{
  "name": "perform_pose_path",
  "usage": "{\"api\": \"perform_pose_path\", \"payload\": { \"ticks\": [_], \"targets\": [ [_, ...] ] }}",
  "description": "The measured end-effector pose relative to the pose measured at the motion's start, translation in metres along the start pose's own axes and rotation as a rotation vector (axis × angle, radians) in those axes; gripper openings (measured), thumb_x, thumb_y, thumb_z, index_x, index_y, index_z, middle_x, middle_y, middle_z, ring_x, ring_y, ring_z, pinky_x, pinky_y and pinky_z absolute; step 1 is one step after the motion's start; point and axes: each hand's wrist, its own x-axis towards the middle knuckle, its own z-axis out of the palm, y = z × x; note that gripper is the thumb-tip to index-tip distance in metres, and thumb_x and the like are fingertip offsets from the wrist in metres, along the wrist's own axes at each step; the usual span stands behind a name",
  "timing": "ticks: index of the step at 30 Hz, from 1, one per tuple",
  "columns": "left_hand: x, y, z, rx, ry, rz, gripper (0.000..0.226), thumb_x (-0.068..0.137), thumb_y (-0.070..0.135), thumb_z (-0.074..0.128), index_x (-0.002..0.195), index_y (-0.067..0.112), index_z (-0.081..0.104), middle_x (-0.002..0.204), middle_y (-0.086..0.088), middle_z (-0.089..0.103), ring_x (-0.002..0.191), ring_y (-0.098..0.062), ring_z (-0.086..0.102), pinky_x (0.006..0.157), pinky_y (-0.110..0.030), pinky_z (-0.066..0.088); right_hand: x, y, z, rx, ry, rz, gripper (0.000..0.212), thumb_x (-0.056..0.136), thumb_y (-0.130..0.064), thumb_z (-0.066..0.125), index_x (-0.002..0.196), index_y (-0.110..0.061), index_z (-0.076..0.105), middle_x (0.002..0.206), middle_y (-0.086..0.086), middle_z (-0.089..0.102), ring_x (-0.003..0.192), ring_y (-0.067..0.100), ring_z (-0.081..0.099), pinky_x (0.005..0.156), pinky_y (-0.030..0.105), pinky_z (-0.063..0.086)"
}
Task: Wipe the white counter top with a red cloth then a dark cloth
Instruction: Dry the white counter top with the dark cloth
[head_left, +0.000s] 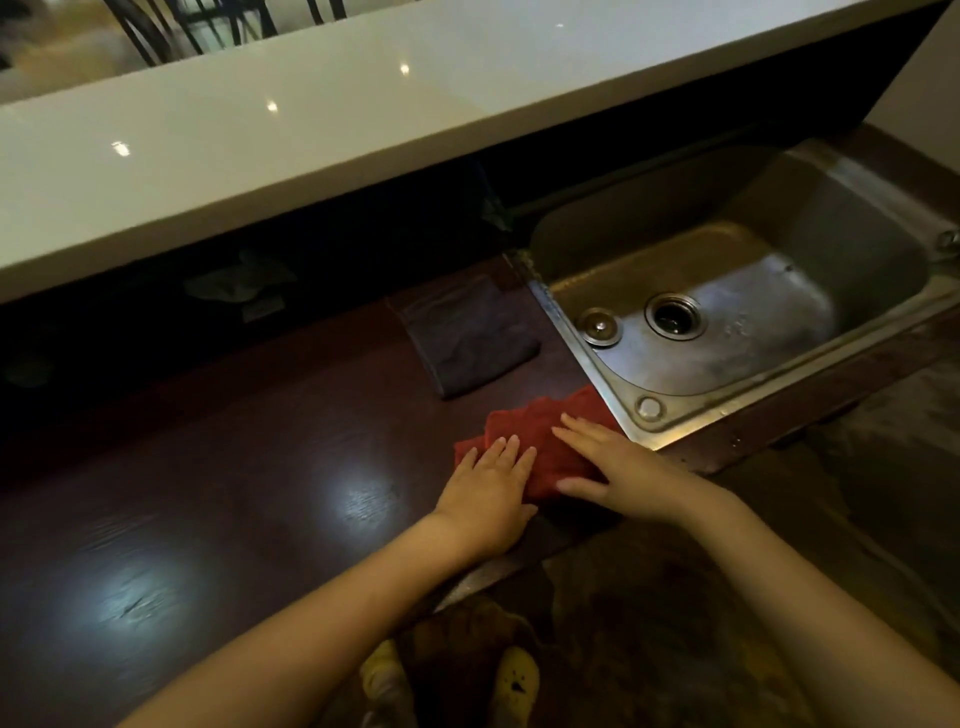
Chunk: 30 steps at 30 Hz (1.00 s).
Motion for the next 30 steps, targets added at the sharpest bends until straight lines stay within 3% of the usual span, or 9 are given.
{"api": "perform_pose_path", "payload": {
  "ticks": [3,5,7,9,13,16,19,23,30],
  "targets": [
    [-0.004,-0.011,-0.045,-0.077,0.063,0.024,0.042,0.089,0.039,0.047,0.129,0.025,0.048,0.131,-0.01,0.056,0.119,-0.03,0.051,0.099,-0.041,0.041,0.012,-0.02,-0.045,0.047,0.14,0.063,0.044,0.086,-0.046,0.053,0.125,-0.025,0.053,0.127,0.003,0.06,0.112,0.018,0.055,0.089,0.029,0.041],
    [-0.001,-0.024,-0.076,-0.153,0.199,-0.011,0.031,0.087,0.039,0.051,0.114,0.028,0.061,0.115,-0.007,0.067,0.106,-0.03,0.06,0.086,-0.037,0.048,0.027,-0.036,-0.074,0.109,0.293,0.053,0.029,0.086,-0.038,0.056,0.108,-0.021,0.065,0.106,0.004,0.07,0.091,0.015,0.061,0.076,0.027,0.043],
    [0.007,-0.042,-0.101,-0.203,0.34,-0.103,0.027,0.084,0.038,0.055,0.107,0.028,0.065,0.109,-0.006,0.069,0.103,-0.03,0.061,0.083,-0.036,0.048,0.049,-0.049,-0.095,0.145,0.407,0.028,0.021,0.085,-0.031,0.058,0.098,-0.018,0.069,0.095,0.006,0.072,0.086,0.021,0.064,0.072,0.031,0.046],
    [0.022,-0.061,-0.113,-0.217,0.417,-0.212,0.027,0.083,0.035,0.056,0.108,0.026,0.064,0.111,-0.008,0.069,0.104,-0.032,0.061,0.083,-0.037,0.048,0.076,-0.056,-0.102,0.068,0.405,0.049,0.022,0.086,-0.029,0.057,0.101,-0.017,0.067,0.102,0.011,0.071,0.097,0.03,0.062,0.079,0.037,0.047],
    [0.058,-0.085,-0.1,-0.176,0.427,-0.306,0.036,0.088,0.026,0.05,0.122,0.015,0.054,0.124,-0.016,0.06,0.114,-0.035,0.054,0.09,-0.041,0.045,0.137,-0.052,-0.081,-0.109,0.22,-0.011,0.043,0.089,-0.023,0.053,0.13,-0.013,0.048,0.137,0.013,0.05,0.127,0.03,0.042,0.105,0.037,0.033],
    [0.082,-0.095,-0.074,-0.132,0.338,-0.294,0.051,0.094,0.025,0.042,0.14,0.008,0.029,0.149,-0.018,0.031,0.138,-0.03,0.027,0.111,-0.038,0.025,0.167,-0.042,-0.06,-0.136,0.095,-0.032,0.058,0.09,-0.021,0.052,0.142,-0.015,0.027,0.154,0.01,0.022,0.141,0.026,0.018,0.114,0.04,0.02],
    [0.093,-0.108,-0.054,-0.124,0.244,-0.318,0.063,0.095,0.034,0.038,0.144,0.008,0.009,0.155,-0.018,0.007,0.143,-0.029,0.002,0.117,-0.039,0.007,0.183,-0.03,-0.045,-0.2,0.043,-0.026,0.066,0.091,-0.026,0.051,0.145,-0.019,0.015,0.158,0.006,0.006,0.144,0.022,0.003,0.117,0.038,0.01],
    [0.096,-0.118,-0.043,-0.165,0.276,-0.266,0.068,0.093,0.04,0.043,0.144,0.009,0.01,0.156,-0.015,0.003,0.144,-0.026,-0.003,0.116,-0.035,0.007,0.19,-0.022,-0.038,-0.167,0.123,-0.031,0.061,0.09,-0.025,0.054,0.143,-0.021,0.024,0.157,0.002,0.014,0.143,0.018,0.008,0.116,0.036,0.017],
    [0.107,-0.117,-0.048,-0.119,0.463,-0.33,0.041,0.094,0.027,0.044,0.131,0.011,0.044,0.145,-0.01,0.04,0.137,-0.024,0.029,0.1,-0.035,0.04,0.189,-0.038,-0.016,-0.117,0.508,0.026,0.036,0.09,-0.017,0.051,0.126,-0.016,0.054,0.139,0.001,0.05,0.127,0.015,0.04,0.096,0.029,0.04]
  ]
}}
